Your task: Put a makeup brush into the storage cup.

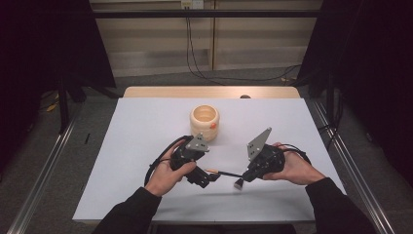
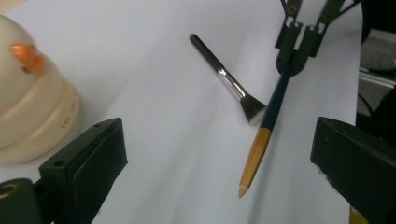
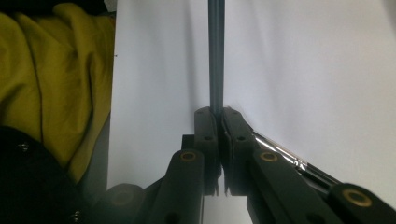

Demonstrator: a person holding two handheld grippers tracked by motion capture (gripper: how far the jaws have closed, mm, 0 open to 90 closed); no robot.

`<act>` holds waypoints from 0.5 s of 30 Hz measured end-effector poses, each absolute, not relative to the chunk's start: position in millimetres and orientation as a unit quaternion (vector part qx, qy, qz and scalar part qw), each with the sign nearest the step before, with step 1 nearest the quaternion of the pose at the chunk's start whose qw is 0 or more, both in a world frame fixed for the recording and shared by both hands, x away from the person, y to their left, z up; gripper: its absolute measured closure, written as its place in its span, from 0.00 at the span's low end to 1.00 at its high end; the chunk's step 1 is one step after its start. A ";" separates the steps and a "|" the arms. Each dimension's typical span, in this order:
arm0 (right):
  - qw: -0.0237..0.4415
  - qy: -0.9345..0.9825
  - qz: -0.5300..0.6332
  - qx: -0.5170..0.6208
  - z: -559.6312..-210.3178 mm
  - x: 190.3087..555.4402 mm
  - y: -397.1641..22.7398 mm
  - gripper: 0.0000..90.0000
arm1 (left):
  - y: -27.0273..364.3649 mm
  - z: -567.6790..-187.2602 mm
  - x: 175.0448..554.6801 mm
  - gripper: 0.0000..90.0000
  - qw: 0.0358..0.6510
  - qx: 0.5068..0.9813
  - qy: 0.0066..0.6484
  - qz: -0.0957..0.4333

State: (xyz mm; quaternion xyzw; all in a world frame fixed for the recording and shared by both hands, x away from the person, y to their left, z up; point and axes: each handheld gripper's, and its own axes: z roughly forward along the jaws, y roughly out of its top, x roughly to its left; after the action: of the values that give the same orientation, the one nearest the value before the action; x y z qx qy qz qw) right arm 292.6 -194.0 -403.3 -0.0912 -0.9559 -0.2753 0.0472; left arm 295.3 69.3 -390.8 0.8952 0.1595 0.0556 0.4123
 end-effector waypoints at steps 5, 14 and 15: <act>0.051 -0.948 -0.295 -0.113 -409.5 291.3 -199.8 0.96 | 81.9 -393.8 290.7 0.03 0.469 0.857 0.190 0.103; 0.037 -0.931 -0.337 -0.136 -409.4 292.0 -207.0 0.96 | 94.1 -400.0 279.7 0.03 0.503 0.834 0.206 0.096; 0.037 -0.928 -0.343 -0.140 -408.7 291.9 -208.3 0.96 | 95.1 -399.8 279.9 0.03 0.498 0.837 0.205 0.099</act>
State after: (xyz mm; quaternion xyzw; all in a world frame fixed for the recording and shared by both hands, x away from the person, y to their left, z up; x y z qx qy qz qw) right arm 291.9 -208.3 -408.7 -0.1395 -0.9281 -0.3433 0.0374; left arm 279.9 95.1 -399.8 0.8366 0.2055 0.0988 0.4981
